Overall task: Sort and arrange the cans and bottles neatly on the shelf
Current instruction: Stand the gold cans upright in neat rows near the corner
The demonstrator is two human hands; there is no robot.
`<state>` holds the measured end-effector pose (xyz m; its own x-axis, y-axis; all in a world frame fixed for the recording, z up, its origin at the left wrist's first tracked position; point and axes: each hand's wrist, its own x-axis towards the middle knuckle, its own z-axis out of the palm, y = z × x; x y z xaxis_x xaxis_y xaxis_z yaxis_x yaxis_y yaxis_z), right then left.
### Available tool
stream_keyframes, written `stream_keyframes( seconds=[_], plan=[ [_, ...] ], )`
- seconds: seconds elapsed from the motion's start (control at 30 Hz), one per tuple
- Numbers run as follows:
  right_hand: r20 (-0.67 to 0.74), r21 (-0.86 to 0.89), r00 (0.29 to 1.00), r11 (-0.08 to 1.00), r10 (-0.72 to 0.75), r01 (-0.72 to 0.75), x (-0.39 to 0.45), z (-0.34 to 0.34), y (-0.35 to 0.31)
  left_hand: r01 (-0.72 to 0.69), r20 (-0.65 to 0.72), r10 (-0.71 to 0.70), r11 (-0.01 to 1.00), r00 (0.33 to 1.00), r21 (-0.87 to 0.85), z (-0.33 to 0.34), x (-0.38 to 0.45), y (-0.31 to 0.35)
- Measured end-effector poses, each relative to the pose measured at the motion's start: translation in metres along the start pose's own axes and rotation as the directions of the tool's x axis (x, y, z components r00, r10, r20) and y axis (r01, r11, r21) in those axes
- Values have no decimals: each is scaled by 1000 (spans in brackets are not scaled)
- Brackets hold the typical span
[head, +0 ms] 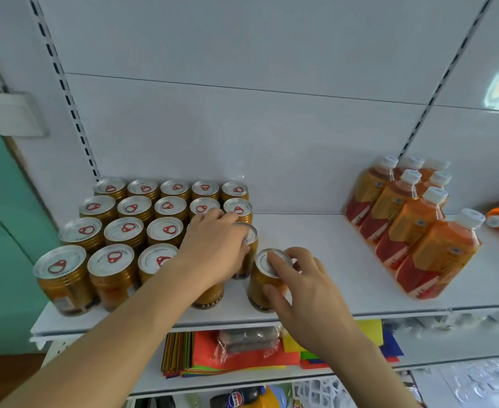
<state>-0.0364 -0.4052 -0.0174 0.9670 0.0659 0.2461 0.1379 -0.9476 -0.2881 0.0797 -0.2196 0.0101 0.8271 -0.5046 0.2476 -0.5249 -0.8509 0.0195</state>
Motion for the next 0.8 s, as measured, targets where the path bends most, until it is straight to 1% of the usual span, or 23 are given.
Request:
stream_keyframes(
  seconds=[0.07, 0.23, 0.3, 0.4, 0.5, 0.63, 0.73, 0.8],
  plan=[
    [-24, 30, 1000, 1000, 9, -8, -1, 5, -8, 7, 4, -7, 1000, 1000, -15, 2, 1, -2],
    [-70, 165, 996, 985, 56, -44, 0, 17, -22, 34, 100, -27, 997, 995, -69, -1, 6, -12],
    [-88, 216, 994, 975, 72, -52, 0, 21, -23, 45, 112, -36, 996, 993, -79, -1, 8, -15],
    [-104, 242, 992, 969, 75, -48, 3, 26, -23, 55, 128, -43, 993, 991, -100, -2, 11, -16],
    [-112, 257, 993, 966, 48, -17, 9, 31, -24, 41, 168, -18, 990, 986, -136, -2, 14, -21],
    [-122, 273, 992, 962, 30, 5, 13, 34, -23, 58, 199, -16, 977, 980, -206, -3, 18, -27],
    [-130, 291, 992, 956, -1, 39, 13, 32, -20, 65, 198, -21, 975, 980, -215, -6, 17, -24],
    [-92, 360, 996, 932, -21, 52, 11, 27, -15, 66, 189, -28, 978, 982, -197, -6, 15, -20]
  ],
)
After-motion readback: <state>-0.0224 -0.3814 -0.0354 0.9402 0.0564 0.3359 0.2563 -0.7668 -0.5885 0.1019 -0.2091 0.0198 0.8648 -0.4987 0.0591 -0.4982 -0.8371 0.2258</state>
